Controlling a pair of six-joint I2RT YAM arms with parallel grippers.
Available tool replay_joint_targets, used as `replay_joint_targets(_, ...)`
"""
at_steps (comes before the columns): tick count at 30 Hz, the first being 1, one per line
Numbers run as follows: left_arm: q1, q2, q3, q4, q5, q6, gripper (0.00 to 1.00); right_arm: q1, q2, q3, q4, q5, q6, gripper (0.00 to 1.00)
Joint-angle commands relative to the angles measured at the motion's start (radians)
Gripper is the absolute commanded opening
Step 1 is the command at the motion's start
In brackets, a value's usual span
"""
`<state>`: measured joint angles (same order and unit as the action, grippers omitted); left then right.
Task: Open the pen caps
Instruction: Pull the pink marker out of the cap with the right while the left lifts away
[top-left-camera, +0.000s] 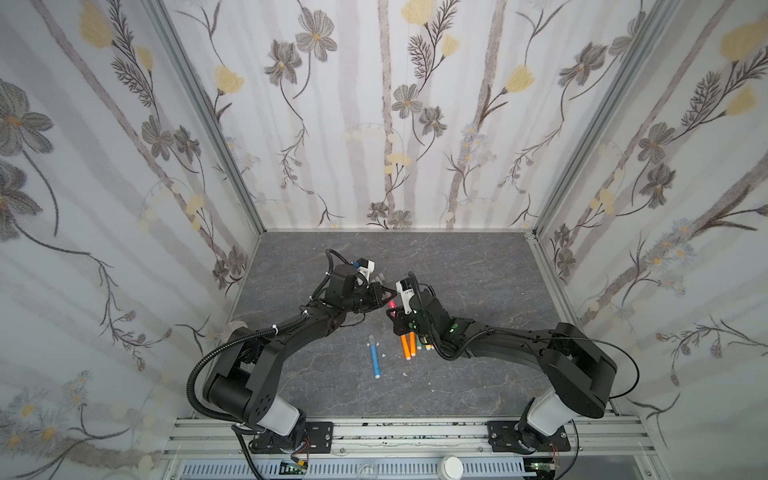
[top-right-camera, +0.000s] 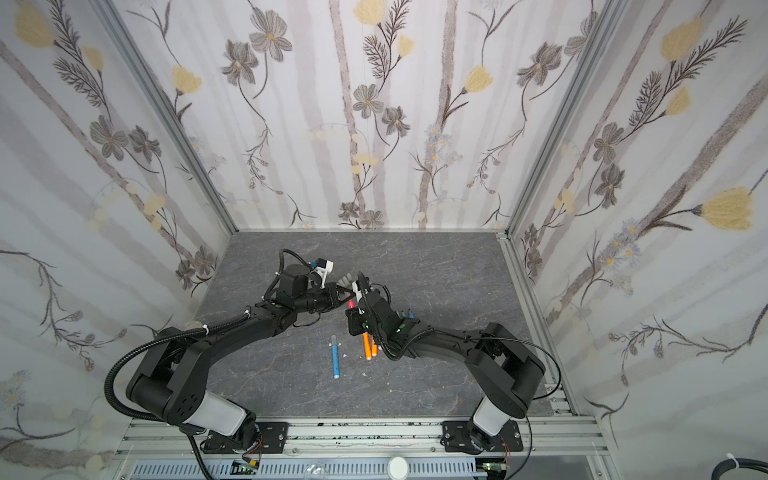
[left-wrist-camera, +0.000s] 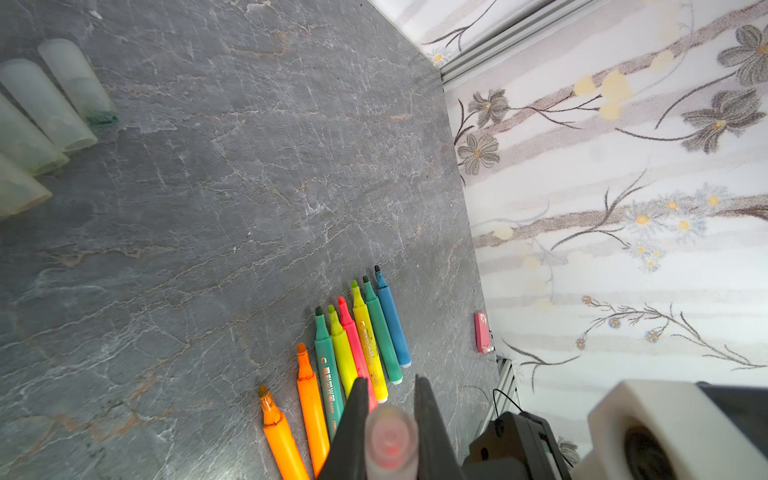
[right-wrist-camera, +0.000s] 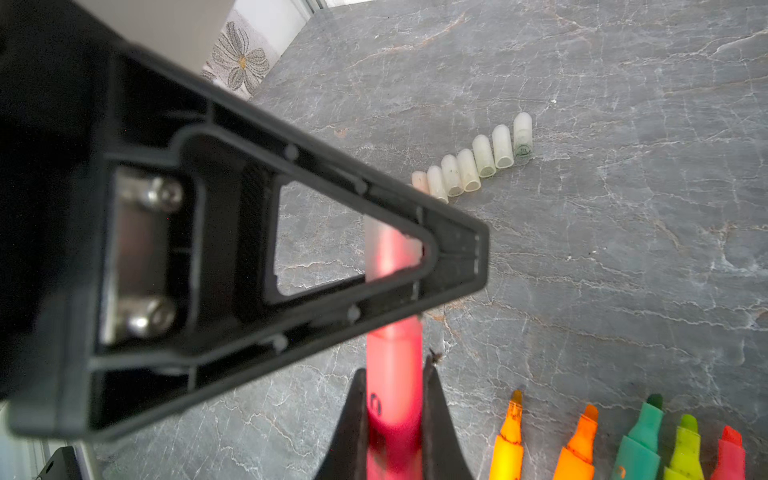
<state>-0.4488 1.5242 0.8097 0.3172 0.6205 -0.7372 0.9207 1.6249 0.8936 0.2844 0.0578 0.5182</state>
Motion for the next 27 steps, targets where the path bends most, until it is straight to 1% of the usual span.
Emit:
replay_joint_targets(1,-0.001,-0.009,0.01,0.013,0.009,0.004,0.0,0.002,-0.005,-0.002,0.053,-0.014,0.001,0.0)
replay_joint_targets(6,0.017,0.004,0.042,-0.062,-0.053,0.071,0.0,0.007,-0.023,-0.031,0.042,-0.029,0.013,0.0)
replay_joint_targets(9,0.042,0.015,0.07,-0.092,-0.091,0.101,0.0,0.023,-0.068,-0.06,0.038,-0.029,0.021,0.0)
replay_joint_targets(14,0.082,0.058,0.126,-0.106,-0.095,0.122,0.0,0.058,-0.097,-0.101,0.019,-0.018,0.031,0.0)
replay_joint_targets(19,0.099,0.095,0.166,-0.107,-0.091,0.125,0.0,0.085,-0.119,-0.133,0.023,0.008,0.059,0.0)
replay_joint_targets(22,0.109,0.11,0.178,-0.109,-0.092,0.131,0.0,0.099,-0.129,-0.175,0.029,0.018,0.074,0.0)
replay_joint_targets(27,0.13,0.128,0.181,-0.113,-0.094,0.14,0.0,0.118,-0.134,-0.183,0.022,0.032,0.083,0.0)
